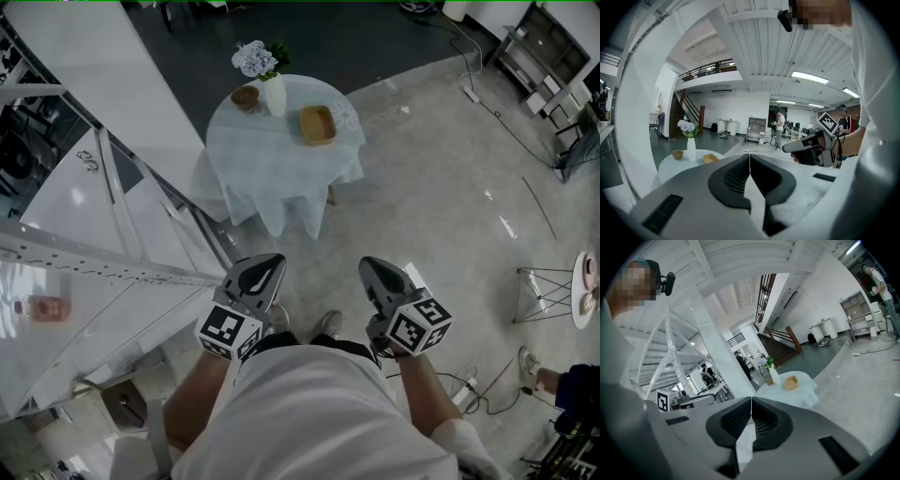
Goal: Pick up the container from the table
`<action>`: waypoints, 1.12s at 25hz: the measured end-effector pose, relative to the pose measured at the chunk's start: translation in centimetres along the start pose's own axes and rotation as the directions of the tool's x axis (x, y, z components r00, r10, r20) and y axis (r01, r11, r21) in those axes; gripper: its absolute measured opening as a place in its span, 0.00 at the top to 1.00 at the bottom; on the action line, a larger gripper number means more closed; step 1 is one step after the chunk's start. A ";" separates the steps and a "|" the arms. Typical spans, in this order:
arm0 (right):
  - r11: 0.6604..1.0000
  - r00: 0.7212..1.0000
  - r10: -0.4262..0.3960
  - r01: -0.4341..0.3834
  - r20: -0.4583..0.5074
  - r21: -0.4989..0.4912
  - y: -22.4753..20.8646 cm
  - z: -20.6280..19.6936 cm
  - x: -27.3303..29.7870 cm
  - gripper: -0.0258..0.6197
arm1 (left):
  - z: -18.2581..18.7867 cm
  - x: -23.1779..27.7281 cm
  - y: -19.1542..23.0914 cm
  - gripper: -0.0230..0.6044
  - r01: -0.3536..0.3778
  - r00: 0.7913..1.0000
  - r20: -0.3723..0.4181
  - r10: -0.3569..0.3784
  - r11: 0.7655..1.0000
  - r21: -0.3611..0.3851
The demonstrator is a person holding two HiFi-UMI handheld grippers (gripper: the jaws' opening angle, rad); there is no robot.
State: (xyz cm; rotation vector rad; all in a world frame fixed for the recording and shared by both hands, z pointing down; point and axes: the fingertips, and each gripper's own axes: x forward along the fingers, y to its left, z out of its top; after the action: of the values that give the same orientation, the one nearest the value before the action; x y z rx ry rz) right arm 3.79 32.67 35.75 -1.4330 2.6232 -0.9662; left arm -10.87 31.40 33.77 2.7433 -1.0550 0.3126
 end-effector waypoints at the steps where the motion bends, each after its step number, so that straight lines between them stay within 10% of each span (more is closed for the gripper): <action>1: 1.000 1.000 0.004 -0.004 0.000 -0.001 -0.4 0.1 -0.3 0.93 | 0.0 0.3 -0.5 0.93 -0.004 1.000 0.000 0.004 1.000 0.000; 28: 0.999 0.999 0.037 -0.037 -0.018 0.011 -7.3 2.0 -2.9 0.93 | 1.0 6.7 -4.3 0.93 -0.029 1.000 -0.001 0.029 0.999 0.015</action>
State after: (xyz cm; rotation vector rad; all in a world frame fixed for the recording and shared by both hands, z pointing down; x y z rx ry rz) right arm 11.58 30.96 37.05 -1.3747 2.6433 -0.9928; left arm -2.96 30.05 34.09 2.7427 -1.0981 0.3275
